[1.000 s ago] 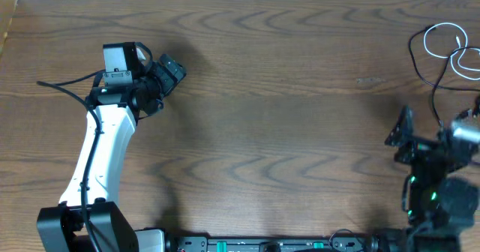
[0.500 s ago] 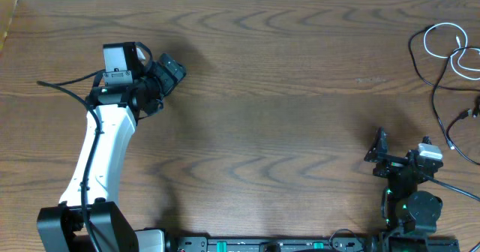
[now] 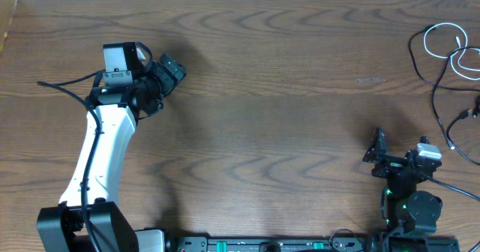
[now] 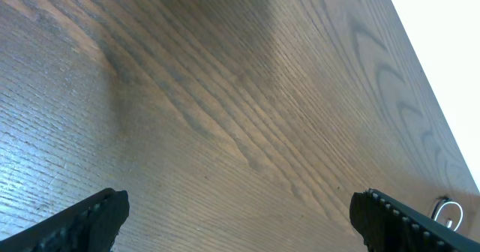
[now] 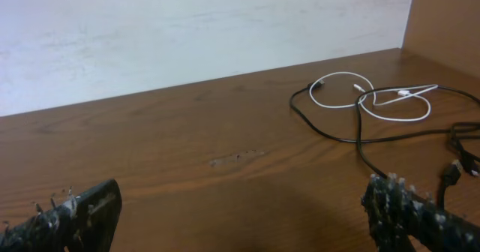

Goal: Untangle cables

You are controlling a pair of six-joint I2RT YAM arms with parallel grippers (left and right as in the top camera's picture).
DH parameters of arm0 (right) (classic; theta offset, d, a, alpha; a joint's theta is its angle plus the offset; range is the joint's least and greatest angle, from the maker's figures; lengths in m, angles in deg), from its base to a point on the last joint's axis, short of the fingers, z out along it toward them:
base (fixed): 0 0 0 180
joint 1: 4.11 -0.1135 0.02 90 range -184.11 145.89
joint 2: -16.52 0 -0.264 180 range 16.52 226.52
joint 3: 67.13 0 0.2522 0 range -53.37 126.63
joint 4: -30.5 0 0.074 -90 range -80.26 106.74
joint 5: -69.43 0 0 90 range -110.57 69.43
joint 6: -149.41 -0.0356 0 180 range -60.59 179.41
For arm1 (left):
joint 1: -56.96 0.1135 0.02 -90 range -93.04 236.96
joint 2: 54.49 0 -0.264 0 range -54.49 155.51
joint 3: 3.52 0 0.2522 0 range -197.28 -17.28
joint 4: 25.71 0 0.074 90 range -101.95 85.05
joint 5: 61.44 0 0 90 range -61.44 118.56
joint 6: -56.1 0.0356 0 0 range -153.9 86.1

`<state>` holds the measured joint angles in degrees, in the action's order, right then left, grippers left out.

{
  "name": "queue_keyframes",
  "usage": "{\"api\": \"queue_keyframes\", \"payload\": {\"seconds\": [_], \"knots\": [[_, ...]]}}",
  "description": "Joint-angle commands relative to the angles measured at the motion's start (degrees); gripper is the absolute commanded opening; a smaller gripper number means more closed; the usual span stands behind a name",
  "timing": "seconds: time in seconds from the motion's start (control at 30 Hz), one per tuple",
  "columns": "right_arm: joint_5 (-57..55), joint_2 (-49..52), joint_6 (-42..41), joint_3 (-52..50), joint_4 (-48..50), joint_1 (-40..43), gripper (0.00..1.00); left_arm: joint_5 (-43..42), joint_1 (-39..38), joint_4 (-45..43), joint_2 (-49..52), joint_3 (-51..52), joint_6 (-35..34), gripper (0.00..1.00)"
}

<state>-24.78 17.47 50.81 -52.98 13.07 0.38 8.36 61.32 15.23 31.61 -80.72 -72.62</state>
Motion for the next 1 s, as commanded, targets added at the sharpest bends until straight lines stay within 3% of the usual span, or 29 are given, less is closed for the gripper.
{"api": "queue_keyframes", "payload": {"seconds": [0.0,0.97], "knots": [[0.7,-0.6,-0.8,-0.1,-0.3,-0.2,0.99,0.6,0.1,0.2,0.0,-0.5,0.8,0.99],[0.7,-0.6,-0.8,-0.1,-0.3,-0.2,0.99,2.8,0.1,0.3,-2.3,-0.5,0.8,0.99]]}}
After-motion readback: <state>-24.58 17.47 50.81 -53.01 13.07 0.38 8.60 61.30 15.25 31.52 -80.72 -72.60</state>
